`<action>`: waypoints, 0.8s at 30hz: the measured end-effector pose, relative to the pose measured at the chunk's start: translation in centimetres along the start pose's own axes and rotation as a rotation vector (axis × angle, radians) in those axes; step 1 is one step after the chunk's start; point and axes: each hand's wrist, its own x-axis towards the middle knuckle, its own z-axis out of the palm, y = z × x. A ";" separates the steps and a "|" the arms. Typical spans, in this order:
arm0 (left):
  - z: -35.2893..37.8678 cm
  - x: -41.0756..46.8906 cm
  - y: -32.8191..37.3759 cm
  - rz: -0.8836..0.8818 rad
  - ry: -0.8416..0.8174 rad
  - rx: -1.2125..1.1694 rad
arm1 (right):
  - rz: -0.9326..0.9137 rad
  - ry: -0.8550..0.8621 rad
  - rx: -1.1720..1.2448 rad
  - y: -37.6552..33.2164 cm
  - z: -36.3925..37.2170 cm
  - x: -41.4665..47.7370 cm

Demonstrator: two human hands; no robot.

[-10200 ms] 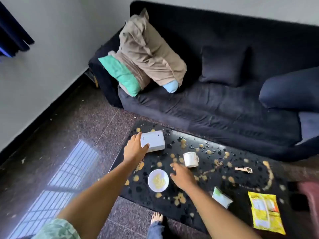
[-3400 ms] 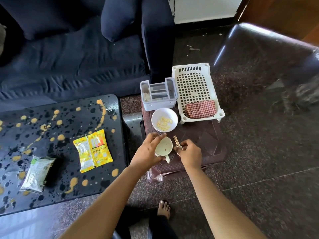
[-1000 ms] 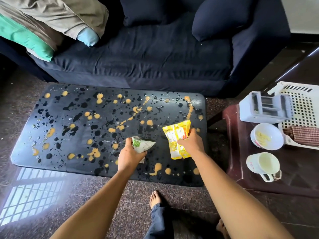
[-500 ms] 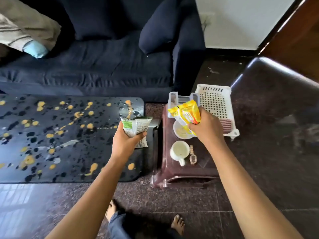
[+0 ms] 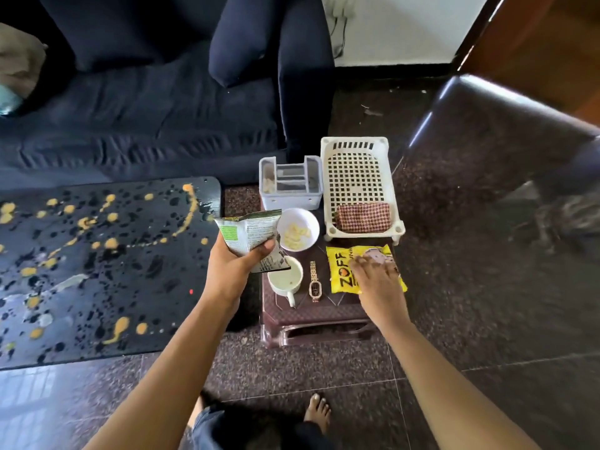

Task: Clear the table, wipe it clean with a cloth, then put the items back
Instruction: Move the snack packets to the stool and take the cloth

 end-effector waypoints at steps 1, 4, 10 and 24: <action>0.3 0.0 -0.1 0.002 -0.004 0.009 | -0.017 -0.067 0.016 0.1 0.8 -0.6; 0.8 0.2 -0.4 0.006 -0.004 0.033 | -0.036 -0.113 0.057 0.4 2.1 -2.0; 2.9 -0.8 -0.5 -0.043 -0.151 0.039 | 0.337 0.126 0.678 -1.5 -1.0 -1.5; 10.2 -1.1 -5.5 -0.232 -0.255 0.015 | 0.917 -0.208 1.852 2.8 -5.5 1.3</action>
